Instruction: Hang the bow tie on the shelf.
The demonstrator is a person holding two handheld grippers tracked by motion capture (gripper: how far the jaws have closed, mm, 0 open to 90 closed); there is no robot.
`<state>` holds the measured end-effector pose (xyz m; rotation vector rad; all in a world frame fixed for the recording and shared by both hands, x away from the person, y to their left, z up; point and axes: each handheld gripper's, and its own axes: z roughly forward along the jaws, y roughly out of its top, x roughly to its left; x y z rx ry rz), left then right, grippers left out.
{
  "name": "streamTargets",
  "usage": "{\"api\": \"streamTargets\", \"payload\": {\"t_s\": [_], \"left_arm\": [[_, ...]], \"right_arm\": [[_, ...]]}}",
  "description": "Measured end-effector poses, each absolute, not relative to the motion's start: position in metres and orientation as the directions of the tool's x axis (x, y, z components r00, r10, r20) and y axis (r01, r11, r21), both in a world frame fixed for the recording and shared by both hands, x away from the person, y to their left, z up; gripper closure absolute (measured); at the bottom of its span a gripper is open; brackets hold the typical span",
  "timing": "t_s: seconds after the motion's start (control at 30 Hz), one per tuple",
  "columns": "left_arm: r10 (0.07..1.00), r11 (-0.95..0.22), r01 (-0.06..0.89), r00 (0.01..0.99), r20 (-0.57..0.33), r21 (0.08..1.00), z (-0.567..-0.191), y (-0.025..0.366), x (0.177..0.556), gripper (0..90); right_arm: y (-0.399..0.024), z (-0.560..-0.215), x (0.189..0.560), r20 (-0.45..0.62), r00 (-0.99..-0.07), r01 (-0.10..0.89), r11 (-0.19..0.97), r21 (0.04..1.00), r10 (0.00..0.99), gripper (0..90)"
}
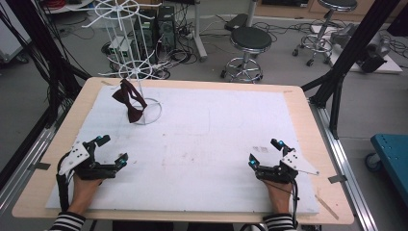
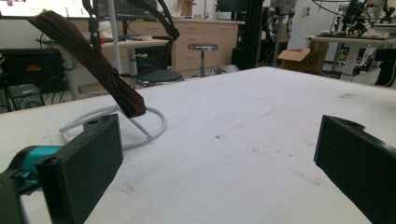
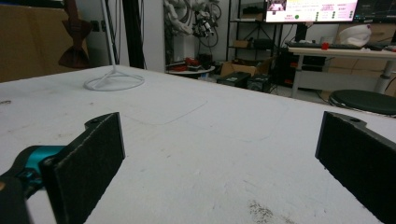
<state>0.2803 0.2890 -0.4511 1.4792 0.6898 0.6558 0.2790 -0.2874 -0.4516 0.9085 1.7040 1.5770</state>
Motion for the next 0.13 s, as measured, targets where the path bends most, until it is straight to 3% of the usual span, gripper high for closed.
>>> {"api": "streamTargets", "payload": {"t_s": [0.13], "left_arm": [[0.755, -0.001, 0.023, 0.655, -0.014, 1.000, -0.4517, 0.2891, 0.2802, 1.7]], "right_arm": [[-0.2870, -0.4516, 0.2785, 0.001, -0.560, 0.065, 0.043, 0.997, 0.829, 0.6]]}}
